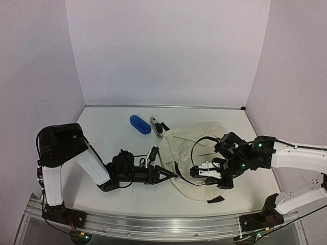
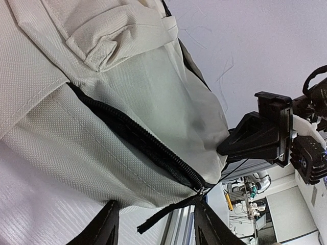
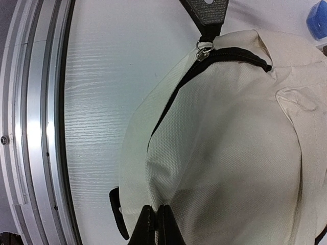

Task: Pack the student bag
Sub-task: Zip the student bag at the center of the board.

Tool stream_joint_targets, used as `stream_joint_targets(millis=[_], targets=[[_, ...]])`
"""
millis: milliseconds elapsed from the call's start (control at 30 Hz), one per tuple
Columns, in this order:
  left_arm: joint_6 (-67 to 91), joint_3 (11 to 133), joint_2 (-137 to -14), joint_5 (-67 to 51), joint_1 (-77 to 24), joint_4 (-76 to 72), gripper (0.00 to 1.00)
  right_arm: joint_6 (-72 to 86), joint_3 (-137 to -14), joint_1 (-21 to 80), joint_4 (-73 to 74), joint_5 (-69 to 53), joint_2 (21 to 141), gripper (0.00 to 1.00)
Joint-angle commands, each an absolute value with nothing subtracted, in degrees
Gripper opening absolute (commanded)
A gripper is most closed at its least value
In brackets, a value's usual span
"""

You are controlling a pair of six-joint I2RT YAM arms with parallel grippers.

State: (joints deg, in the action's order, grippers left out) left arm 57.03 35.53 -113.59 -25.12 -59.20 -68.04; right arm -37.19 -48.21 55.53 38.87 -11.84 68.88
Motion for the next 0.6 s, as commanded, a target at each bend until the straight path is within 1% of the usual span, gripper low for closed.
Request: stream_joint_targets(millis=[0,233,400,567], targets=[[56.6,37.1,-110.3,-27.2,-59.6,-70.3,0.45,-36.3,-48.4,55.2,39.5,-12.0,69.6,0.0],[58.1,34.5,-109.4,-26.8,-60.1,-71.0,0.35,-36.3,-48.3,55.2,39.6,-11.7,69.5,0.0],[57.6,35.0,-108.9,-27.2,-60.9,-68.1,0.32,-36.3,-48.3,55.2,39.6,-11.8,69.6,0.0],[58.7,37.4,-112.3,-28.1,-61.4,-70.0,0.33,-36.3,-48.6,55.2,39.5,-11.6,69.7,0.0]])
